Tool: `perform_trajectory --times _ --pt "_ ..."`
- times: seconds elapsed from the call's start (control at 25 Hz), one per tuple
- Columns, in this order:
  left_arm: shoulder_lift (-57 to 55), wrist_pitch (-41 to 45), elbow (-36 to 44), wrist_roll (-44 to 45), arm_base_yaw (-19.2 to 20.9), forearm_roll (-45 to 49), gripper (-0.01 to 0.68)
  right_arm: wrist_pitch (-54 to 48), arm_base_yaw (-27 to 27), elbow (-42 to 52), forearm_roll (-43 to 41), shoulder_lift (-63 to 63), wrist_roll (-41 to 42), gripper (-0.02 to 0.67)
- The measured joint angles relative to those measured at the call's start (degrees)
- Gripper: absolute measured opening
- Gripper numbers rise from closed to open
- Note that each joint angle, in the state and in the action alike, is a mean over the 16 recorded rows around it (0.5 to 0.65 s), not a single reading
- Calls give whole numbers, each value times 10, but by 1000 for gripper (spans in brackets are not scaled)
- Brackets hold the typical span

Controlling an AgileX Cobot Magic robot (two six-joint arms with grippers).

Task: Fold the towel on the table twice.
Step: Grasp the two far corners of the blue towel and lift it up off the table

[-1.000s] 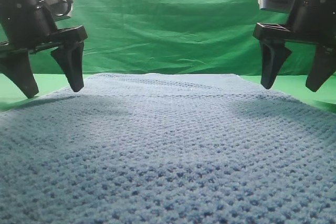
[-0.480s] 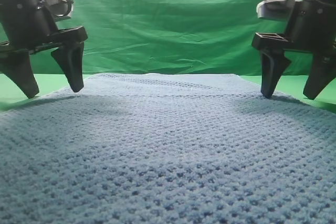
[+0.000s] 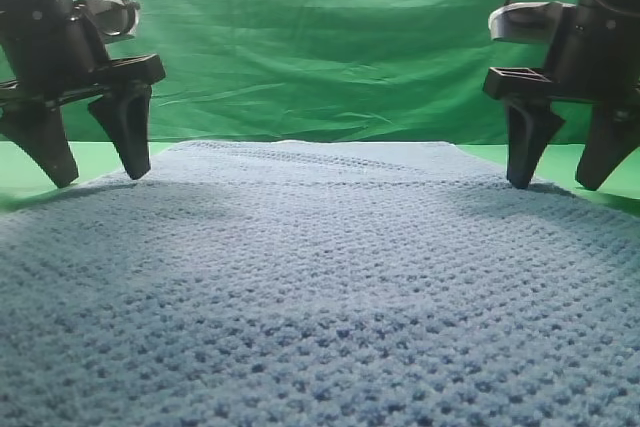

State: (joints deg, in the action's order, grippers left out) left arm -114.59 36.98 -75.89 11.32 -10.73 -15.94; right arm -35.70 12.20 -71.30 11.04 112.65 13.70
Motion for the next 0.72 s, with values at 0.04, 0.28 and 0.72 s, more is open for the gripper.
perform_trajectory --times 0.04,0.28,0.72 --pt "-2 2 -1 1 0 -2 447 -2 0 -1 0 1 0 331" --pt "-14 13 -10 5 3 -14 247 -14 0 -8 2 5 0 127" --pt "-8 35 -23 11 5 -33 3 -66 0 -56 8 -6 -2 0"
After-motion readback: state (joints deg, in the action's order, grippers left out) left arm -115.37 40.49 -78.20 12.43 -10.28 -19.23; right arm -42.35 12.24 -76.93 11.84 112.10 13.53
